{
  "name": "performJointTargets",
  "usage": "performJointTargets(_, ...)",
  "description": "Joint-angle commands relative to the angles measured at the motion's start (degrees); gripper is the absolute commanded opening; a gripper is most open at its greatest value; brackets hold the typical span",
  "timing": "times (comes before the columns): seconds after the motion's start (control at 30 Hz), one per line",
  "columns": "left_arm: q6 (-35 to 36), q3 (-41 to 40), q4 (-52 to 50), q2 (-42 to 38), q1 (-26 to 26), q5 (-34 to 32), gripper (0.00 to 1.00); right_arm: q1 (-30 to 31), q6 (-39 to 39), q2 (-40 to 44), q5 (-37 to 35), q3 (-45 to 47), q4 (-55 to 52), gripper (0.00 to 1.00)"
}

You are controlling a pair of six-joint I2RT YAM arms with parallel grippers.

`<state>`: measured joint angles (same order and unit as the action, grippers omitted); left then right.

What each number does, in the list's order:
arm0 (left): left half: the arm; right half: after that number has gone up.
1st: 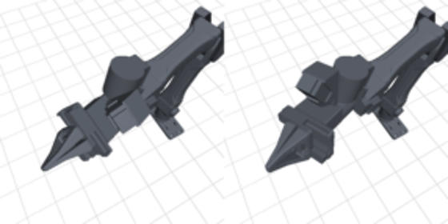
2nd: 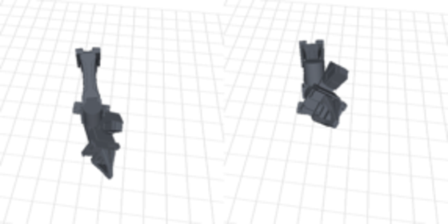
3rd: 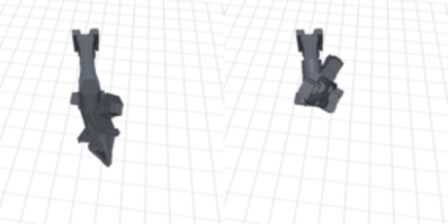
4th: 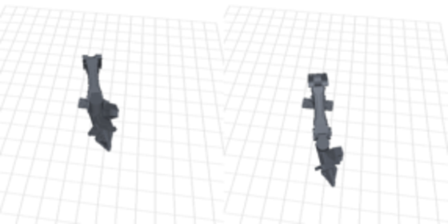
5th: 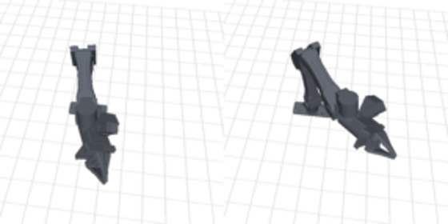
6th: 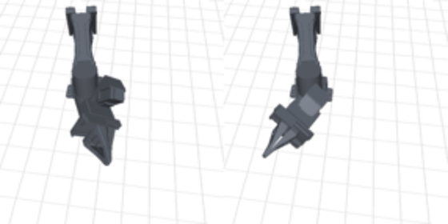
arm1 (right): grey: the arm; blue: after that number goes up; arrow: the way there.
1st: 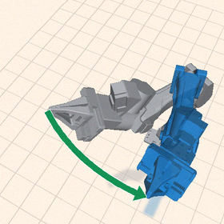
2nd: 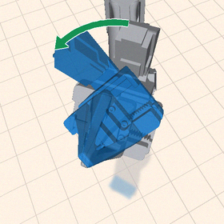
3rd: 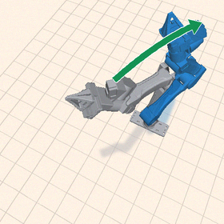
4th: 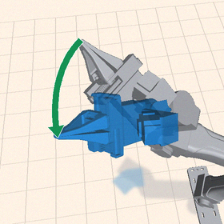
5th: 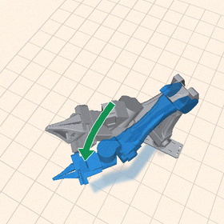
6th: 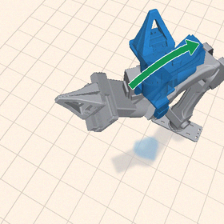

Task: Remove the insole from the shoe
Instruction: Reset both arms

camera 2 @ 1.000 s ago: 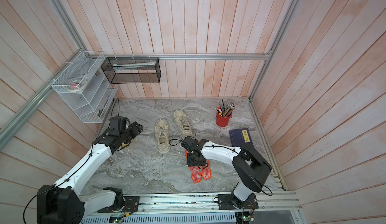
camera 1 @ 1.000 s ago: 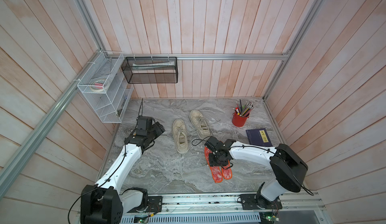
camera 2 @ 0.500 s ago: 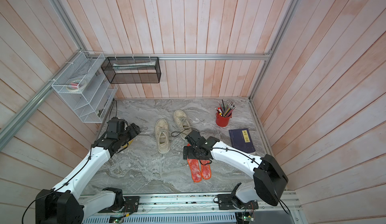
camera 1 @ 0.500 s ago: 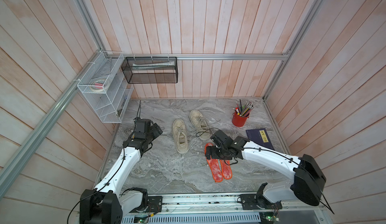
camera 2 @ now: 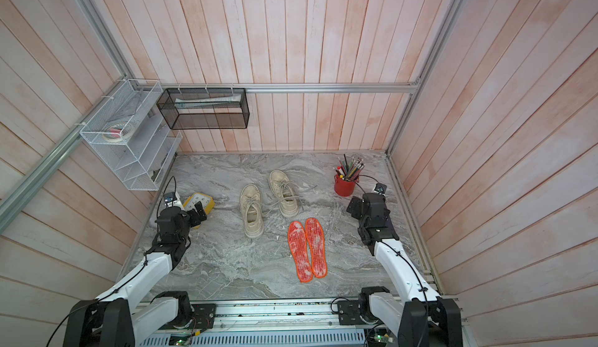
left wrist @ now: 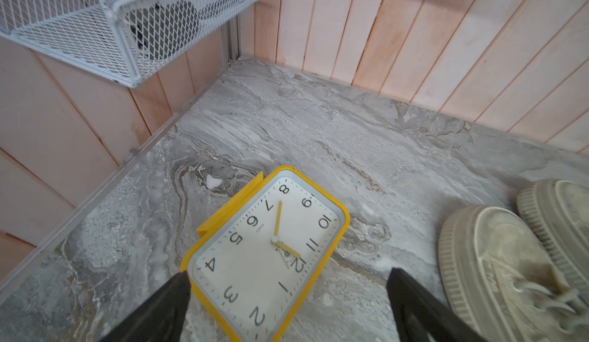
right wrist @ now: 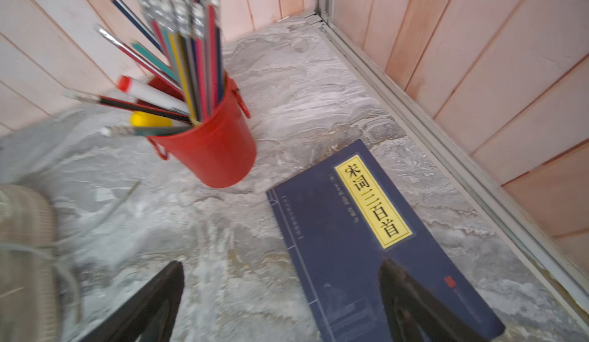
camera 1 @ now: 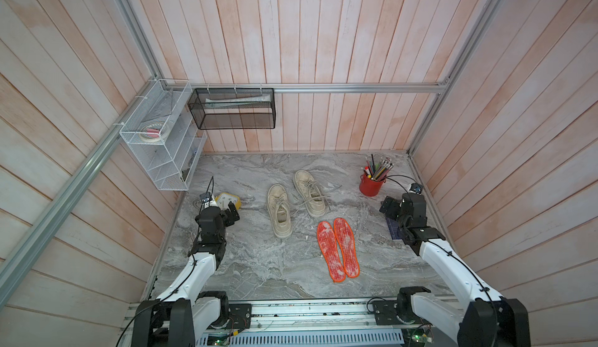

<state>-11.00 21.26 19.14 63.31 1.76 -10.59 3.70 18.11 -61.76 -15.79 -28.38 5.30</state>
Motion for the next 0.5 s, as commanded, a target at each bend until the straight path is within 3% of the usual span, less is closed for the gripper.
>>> performJointTargets(0.0,6.2,-2.6,17.0,4.1,1.0,5.9,1.00,-2.4,-11.1,-5.6,0.9,7.0,28.9,0.97)
performJointTargets(0.17,7.7,-6.3,35.3,13.8,1.4,10.9,1.00,-3.7,-16.3,-19.2,6.6,13.0,56.5,0.97)
performJointTargets(0.27,8.4,-6.0,42.0,18.4,1.6,14.0,1.00,-5.2,-17.6,-23.9,14.9,9.1,53.3,0.92)
performJointTargets(0.33,9.5,-7.0,48.1,23.5,1.6,16.7,1.00,-6.1,-17.1,-25.0,16.4,14.1,63.4,0.95)
performJointTargets(0.4,9.8,-7.7,53.6,26.9,1.6,18.0,1.00,-6.7,-14.0,-28.0,12.7,16.9,73.0,0.98)
performJointTargets(0.47,9.9,-5.6,46.4,25.3,1.6,18.0,1.00,-6.7,-14.4,-26.8,12.9,16.2,69.6,0.98)
